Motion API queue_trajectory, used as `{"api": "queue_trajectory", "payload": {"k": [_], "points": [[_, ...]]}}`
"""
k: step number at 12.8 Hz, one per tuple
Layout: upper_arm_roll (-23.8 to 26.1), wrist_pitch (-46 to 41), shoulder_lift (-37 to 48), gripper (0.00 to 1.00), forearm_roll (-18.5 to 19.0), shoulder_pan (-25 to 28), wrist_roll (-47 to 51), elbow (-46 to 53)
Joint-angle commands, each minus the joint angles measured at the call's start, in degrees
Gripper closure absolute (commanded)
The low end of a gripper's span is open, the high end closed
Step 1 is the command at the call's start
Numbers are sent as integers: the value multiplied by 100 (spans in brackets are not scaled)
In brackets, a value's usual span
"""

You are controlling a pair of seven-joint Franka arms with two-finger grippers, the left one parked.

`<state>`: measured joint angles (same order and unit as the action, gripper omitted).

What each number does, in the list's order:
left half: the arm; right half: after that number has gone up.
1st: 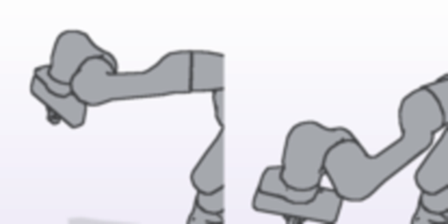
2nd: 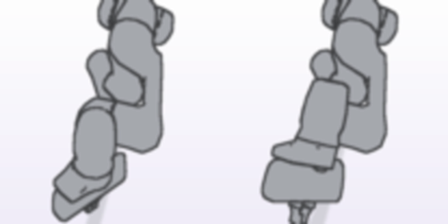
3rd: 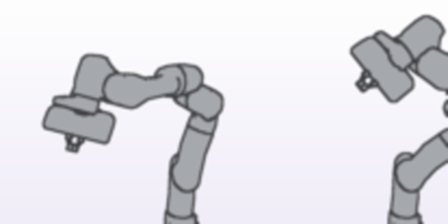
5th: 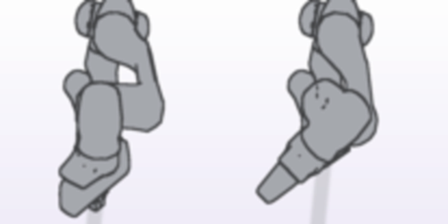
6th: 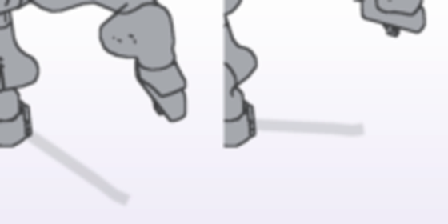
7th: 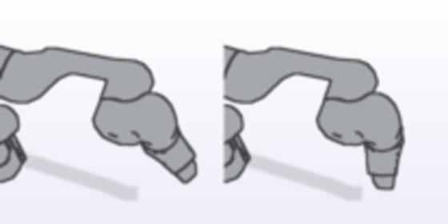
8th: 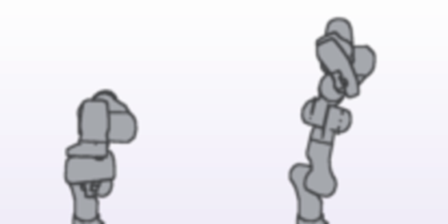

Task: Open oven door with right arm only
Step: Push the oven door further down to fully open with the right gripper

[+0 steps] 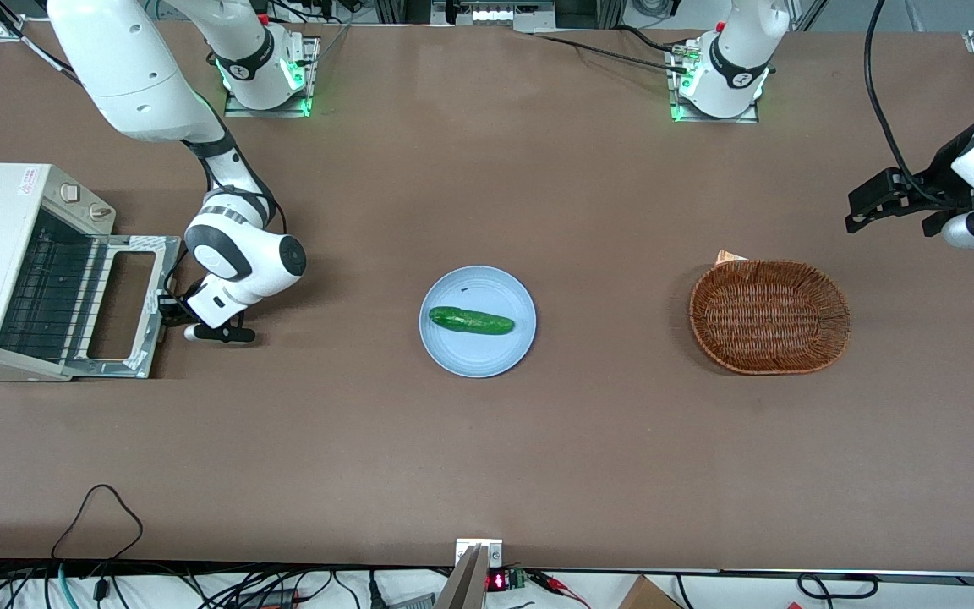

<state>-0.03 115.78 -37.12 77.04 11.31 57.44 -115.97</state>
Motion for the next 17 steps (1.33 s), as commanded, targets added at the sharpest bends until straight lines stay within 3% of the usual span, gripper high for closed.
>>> {"api": "queue_trajectory", "payload": {"k": [1,8,17], "points": [[-146,-196,-6,99,13,29,75,-31],[-138,-117,-6,99,-14,134,162,-22],[99,6,11,99,-1023,117,66,355]]}}
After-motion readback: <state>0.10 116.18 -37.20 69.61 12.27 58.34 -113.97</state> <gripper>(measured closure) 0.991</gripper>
